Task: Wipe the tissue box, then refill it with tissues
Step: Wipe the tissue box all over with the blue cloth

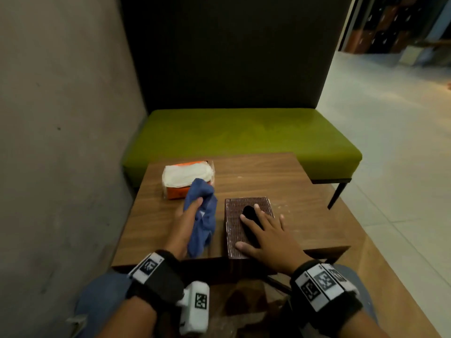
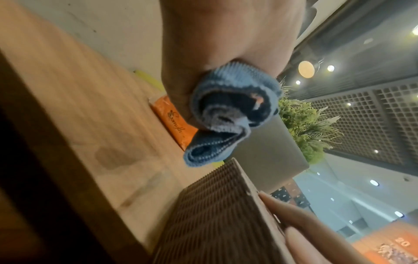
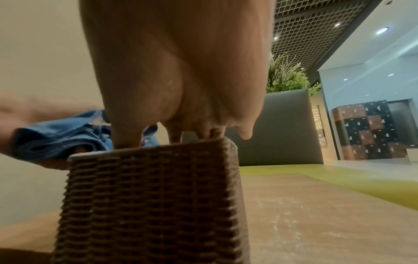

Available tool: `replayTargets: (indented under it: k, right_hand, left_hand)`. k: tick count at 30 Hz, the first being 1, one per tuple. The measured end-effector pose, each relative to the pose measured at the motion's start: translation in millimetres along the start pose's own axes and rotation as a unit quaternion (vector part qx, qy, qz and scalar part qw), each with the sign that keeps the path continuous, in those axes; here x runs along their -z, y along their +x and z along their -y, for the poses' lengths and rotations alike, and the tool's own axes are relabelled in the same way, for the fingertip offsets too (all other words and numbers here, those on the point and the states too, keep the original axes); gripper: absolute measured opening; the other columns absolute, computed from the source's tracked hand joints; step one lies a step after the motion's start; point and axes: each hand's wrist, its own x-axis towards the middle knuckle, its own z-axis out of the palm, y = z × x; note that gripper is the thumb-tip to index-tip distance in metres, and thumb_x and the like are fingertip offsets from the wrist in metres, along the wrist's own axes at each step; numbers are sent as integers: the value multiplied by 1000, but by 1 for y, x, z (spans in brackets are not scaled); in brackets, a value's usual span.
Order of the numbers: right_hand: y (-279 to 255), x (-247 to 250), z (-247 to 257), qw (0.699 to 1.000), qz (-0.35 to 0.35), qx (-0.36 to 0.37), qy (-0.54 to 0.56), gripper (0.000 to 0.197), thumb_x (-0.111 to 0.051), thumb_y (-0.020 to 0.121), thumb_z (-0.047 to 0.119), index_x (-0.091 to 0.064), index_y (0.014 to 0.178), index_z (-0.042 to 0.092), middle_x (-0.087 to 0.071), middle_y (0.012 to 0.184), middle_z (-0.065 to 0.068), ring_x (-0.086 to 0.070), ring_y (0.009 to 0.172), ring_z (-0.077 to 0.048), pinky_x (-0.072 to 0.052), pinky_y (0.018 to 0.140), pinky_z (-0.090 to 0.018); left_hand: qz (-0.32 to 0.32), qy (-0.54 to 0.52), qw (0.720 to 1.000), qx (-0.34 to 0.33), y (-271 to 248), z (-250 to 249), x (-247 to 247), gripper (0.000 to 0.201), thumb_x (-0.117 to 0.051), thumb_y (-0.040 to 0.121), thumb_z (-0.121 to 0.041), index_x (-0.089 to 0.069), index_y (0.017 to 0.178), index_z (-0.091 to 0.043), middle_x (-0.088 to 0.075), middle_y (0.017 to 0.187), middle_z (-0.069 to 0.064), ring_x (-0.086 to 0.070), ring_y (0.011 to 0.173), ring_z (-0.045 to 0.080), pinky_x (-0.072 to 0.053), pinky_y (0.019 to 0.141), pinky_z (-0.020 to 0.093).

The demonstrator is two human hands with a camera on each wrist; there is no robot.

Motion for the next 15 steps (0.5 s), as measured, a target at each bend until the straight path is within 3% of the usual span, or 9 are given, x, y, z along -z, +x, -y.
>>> replayTargets:
  k: [1,3,5,7,10,12,15]
  right_hand:
    - [-1,2,2,1000,6,-4,1,84,-22,81,80,-6,152,39,15,161,-2,5,149,-19,12,116,-47]
    - [-3,4,6,1000,9,-7,1,74,-36,89,69,-10,152,40,12,162,-1,2,149,-19,11,116,-49]
    - [-5,4,10,1000,8,-12,8,73,-38,90,67,-11,152,40,10,162,0,1,149,-20,9,116,-50]
    - [-7,3,10,1000,9,-20,20,72,-38,90,67,-11,151,41,10,162,1,1,149,-19,8,116,-52]
    - [-8,-1,10,999,5,-26,33,72,-38,90,67,-12,151,40,11,162,4,2,149,-18,6,116,-55]
    - [-7,-1,9,999,3,-25,40,72,-39,89,67,-13,151,40,10,162,4,1,149,-18,5,116,-56]
    - [-8,0,9,998,2,-25,55,72,-41,89,66,-14,150,41,8,162,5,0,149,-19,5,115,-56]
  left_hand:
    - [20,8,1000,-16,4,-8,-2,26,-60,86,-46,-59,99,-23,-63,91,-3,-61,88,23,-48,83,39]
    - [55,71,995,-47,14,-16,-11,37,-59,77,-64,-57,90,-29,-59,90,-1,-57,92,23,-45,86,39]
    - [68,142,986,-61,19,-12,-24,30,-58,85,-52,-58,87,-22,-60,91,4,-56,90,21,-43,85,38]
    - [45,209,974,-76,16,2,-32,20,-58,91,-29,-59,80,-12,-59,80,11,-56,78,21,-45,73,37]
    - [14,247,966,-80,-12,18,-28,21,-60,89,-15,-60,71,-4,-57,65,10,-56,65,22,-45,60,30]
    - [6,221,973,-71,-26,23,-19,20,-63,87,-12,-62,69,-3,-60,64,9,-56,60,18,-44,55,22]
    - [-12,61,998,-14,-24,13,-11,18,-61,89,-16,-62,74,-5,-62,72,10,-57,62,19,-47,59,27]
